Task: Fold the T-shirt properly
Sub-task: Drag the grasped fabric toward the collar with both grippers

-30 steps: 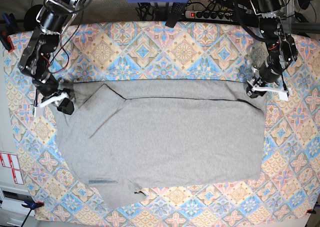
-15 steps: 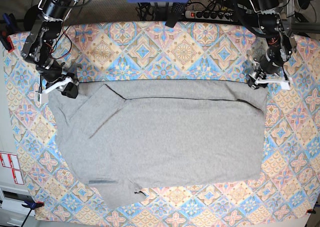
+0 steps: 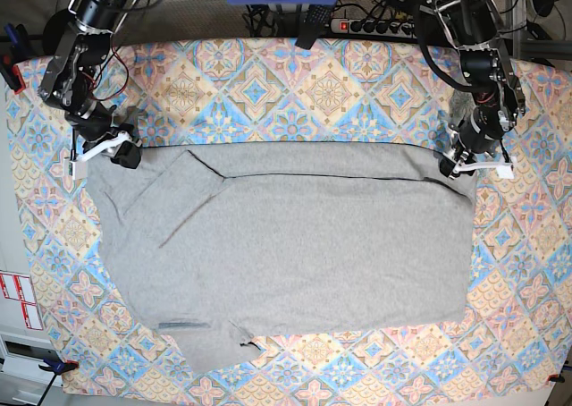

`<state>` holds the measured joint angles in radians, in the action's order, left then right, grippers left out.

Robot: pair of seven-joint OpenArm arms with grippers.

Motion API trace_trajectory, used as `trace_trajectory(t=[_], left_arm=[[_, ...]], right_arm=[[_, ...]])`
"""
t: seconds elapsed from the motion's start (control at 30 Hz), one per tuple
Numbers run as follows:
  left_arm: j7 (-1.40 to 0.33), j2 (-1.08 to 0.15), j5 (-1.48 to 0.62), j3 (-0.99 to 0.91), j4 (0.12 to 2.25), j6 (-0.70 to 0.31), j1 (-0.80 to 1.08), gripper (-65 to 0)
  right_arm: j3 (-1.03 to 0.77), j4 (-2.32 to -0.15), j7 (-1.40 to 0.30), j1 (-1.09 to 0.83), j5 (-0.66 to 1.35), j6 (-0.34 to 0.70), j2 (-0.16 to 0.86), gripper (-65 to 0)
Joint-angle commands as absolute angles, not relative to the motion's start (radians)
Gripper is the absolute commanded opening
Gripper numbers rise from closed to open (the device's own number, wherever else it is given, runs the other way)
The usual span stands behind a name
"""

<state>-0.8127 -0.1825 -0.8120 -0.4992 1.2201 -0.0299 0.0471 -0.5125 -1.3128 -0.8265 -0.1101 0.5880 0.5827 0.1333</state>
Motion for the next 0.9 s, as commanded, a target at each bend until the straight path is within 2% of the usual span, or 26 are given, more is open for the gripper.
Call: trace_trajectory(t=[0.0,0.03,0.07,0.2,0.3,0.87], left_arm=[[-0.826,-0.189,-0.816,-0.498,1.227,-0.031,0.045,-58.0],[-0.826,-0.189,-0.816,-0.498,1.227,-0.031,0.045,-63.9],[-0.826,-0.189,-0.816,-0.498,1.227,-0.031,0.045,-65.0],[-0.826,-0.189,-0.816,-0.499,1.227,-0.031,0.050,-65.0],[-0.826,-0.189,-0.816,-0.499,1.227,-0.031,0.051,-65.0],[-0.826,-0.191,-0.816,-0.498,1.227,-0.031,0.053,-65.0]], right_arm=[[-0.518,-1.328,-0.806,-0.108,0.610,0.593,0.150,-48.9],[-0.518,-1.328,-0.811,-0.122,0.610,0.593,0.159,-48.7],[-0.518,-1.330,-0.825,-0.127,0.610,0.593,0.168,-48.3],[-0.564,-1.328,-0.843,-0.125,0.610,0.593,0.168,-42.7],[-0.604,-1.328,-0.843,-0.125,0.610,0.593,0.168,-41.2],[-0.611,-1.092,-0.840,0.007,0.610,0.593,0.170,-40.9]])
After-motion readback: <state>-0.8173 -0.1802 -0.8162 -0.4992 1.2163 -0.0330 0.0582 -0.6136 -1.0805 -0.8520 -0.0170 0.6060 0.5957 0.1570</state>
